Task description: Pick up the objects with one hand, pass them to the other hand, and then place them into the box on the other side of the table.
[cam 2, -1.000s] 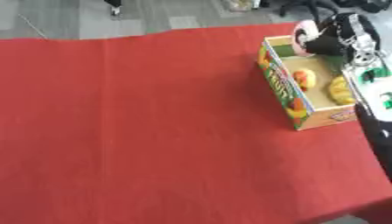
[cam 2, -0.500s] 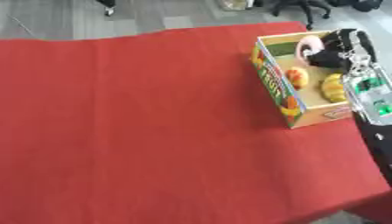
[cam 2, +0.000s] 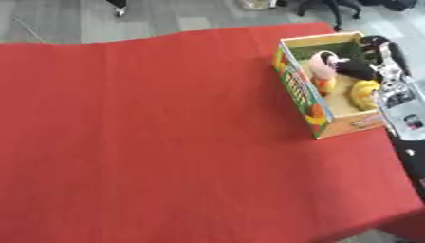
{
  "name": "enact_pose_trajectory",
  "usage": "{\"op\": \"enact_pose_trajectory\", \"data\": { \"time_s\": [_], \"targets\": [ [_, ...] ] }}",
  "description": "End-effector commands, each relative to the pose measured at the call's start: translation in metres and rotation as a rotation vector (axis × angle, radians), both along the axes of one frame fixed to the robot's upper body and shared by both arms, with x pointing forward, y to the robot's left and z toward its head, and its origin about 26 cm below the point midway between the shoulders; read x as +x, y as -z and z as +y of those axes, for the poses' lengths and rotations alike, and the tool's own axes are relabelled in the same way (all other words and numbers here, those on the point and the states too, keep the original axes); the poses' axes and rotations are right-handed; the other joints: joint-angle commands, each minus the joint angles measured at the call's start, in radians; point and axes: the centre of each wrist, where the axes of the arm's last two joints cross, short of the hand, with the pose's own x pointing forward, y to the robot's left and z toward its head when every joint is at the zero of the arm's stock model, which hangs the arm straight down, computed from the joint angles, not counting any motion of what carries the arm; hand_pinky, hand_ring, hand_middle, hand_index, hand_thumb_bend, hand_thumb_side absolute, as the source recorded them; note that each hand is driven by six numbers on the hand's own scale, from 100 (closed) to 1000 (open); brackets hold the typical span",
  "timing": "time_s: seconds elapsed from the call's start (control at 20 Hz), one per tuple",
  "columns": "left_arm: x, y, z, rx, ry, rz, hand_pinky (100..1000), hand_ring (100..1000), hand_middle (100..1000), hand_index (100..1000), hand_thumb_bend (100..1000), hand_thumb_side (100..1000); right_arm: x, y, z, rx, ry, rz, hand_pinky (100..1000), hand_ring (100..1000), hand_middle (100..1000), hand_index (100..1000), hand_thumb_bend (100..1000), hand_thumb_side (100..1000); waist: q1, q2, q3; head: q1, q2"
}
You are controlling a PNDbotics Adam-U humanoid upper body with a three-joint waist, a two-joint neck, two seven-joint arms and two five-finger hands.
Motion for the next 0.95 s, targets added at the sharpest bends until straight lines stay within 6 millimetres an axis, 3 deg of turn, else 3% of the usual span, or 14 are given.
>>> {"op": "enact_pose_trajectory", "data": {
  "time_s": [0.05, 0.2, 0.4, 0.45, 0.5, 0.55, 0.6, 0.7, 0.95],
  "targets": [
    [-0.002, -0.010, 0.004, 0.009, -0.007, -0.035, 725, 595, 611, 773, 743, 476, -0.004, -0.015, -0.007, -0.021, 0.034, -0.050, 791, 876, 819, 893, 510, 376, 0.012, -0.083, -0.002, 0.004, 0.003],
    [-0.002, -0.009, 0.004, 0.008, -0.010, -0.032, 725, 595, 611, 774, 743, 477, -0.004, -0.017, -0.005, -0.010, 0.044, -0.085, 790, 875, 814, 886, 492, 372, 0.013, -0.083, -0.002, 0.005, 0.005],
    [-0.003, -0.007, 0.006, -0.006, -0.021, -0.036, 724, 593, 610, 774, 732, 481, -0.006, -0.027, 0.006, 0.054, 0.008, -0.216, 794, 876, 801, 873, 283, 378, 0.013, -0.084, -0.002, 0.040, 0.013],
    [-0.003, -0.007, 0.006, -0.012, -0.025, -0.039, 724, 593, 610, 775, 730, 483, -0.007, -0.029, 0.010, 0.075, -0.012, -0.258, 794, 876, 799, 872, 271, 375, 0.013, -0.084, -0.001, 0.052, 0.014],
    [-0.004, -0.006, 0.007, -0.022, -0.030, -0.042, 724, 592, 610, 776, 727, 486, -0.008, -0.032, 0.015, 0.094, -0.043, -0.304, 795, 874, 790, 865, 269, 346, 0.013, -0.085, 0.000, 0.066, 0.017],
    [-0.004, -0.006, 0.008, -0.033, -0.034, -0.045, 724, 591, 613, 780, 562, 527, -0.010, -0.035, 0.020, 0.112, -0.075, -0.345, 795, 871, 779, 859, 562, 390, 0.013, -0.085, 0.001, 0.079, 0.020],
    [-0.005, -0.006, 0.009, -0.051, -0.040, -0.048, 724, 590, 610, 782, 706, 505, -0.011, -0.037, 0.026, 0.126, -0.113, -0.389, 795, 869, 776, 855, 346, 284, 0.013, -0.086, 0.003, 0.097, 0.025],
    [-0.005, -0.004, 0.012, -0.108, -0.047, -0.056, 725, 586, 612, 791, 651, 555, -0.013, -0.040, 0.038, 0.150, -0.188, -0.462, 792, 865, 763, 845, 403, 262, 0.012, -0.089, 0.007, 0.134, 0.033],
    [-0.005, 0.003, 0.018, -0.241, -0.044, -0.068, 732, 591, 626, 808, 524, 657, -0.016, -0.040, 0.063, 0.207, -0.337, -0.559, 796, 868, 754, 836, 357, 269, 0.010, -0.099, 0.020, 0.199, 0.048]
  ]
}}
